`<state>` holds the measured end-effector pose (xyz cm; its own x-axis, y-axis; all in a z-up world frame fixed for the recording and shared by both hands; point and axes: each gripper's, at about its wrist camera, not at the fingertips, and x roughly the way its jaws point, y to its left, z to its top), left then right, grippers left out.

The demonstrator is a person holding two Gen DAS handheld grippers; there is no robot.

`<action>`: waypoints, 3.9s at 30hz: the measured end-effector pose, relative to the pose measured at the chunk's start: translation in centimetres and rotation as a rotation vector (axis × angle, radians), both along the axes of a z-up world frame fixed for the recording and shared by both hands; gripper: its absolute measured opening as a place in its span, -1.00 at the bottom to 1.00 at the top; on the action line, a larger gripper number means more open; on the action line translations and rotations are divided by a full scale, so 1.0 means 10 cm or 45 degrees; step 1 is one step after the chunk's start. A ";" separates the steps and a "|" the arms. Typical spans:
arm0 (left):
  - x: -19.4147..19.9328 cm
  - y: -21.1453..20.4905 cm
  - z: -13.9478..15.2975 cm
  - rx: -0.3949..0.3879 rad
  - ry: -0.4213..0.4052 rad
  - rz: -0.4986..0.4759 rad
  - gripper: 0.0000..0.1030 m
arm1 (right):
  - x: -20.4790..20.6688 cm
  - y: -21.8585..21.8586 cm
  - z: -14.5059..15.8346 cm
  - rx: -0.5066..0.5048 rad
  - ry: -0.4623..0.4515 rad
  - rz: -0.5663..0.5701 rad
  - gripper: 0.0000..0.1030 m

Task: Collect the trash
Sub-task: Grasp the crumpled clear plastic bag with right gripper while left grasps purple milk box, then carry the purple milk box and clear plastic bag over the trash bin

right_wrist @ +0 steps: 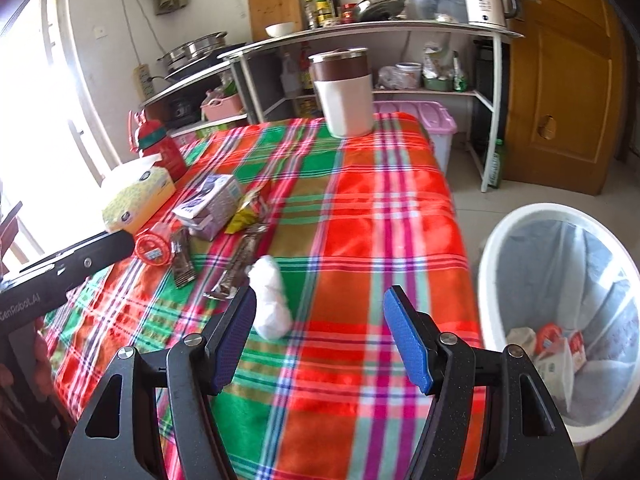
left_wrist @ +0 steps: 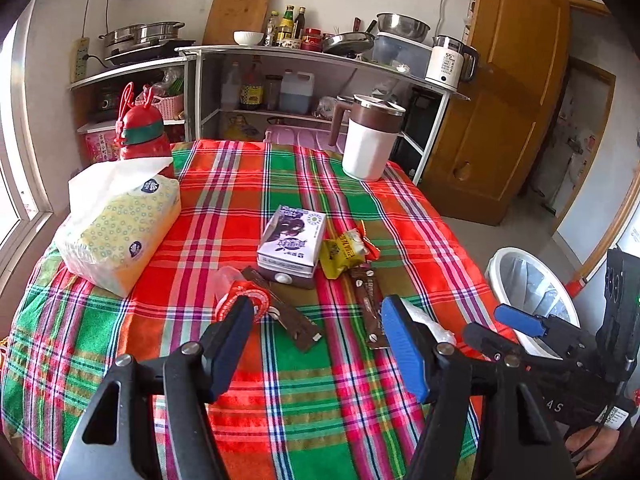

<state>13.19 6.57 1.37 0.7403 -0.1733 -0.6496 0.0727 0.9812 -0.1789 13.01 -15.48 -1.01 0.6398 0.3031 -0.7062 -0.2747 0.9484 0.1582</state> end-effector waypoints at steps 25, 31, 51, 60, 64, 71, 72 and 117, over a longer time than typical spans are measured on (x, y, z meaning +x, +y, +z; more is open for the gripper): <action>0.78 0.03 -0.26 0.061 0.104 -0.088 0.40 | 0.23 0.35 -0.28 -0.085 0.114 0.078 -0.45; 0.93 -0.02 -0.32 0.091 0.135 -0.106 0.40 | 0.21 0.32 -0.26 -0.065 0.102 0.069 -0.46; 1.06 -0.07 -0.44 0.118 0.167 -0.076 0.14 | 0.20 0.25 -0.28 -0.023 0.110 0.046 -0.46; 0.95 -0.10 -0.35 0.117 0.130 -0.071 0.14 | 0.19 0.21 -0.25 -0.015 0.095 0.032 -0.47; 0.88 -0.15 -0.29 0.117 0.112 -0.080 0.14 | 0.16 0.18 -0.21 -0.005 0.079 0.020 -0.47; 0.72 -0.22 -0.17 0.106 0.077 -0.092 0.14 | 0.09 0.13 -0.11 0.015 0.047 0.005 -0.47; 0.69 -0.24 -0.15 0.103 0.072 -0.091 0.14 | 0.08 0.12 -0.09 0.018 0.041 0.001 -0.47; -0.12 -1.75 0.17 0.094 -0.042 -0.436 0.14 | -0.56 -1.32 0.30 0.084 -0.086 -0.386 -0.46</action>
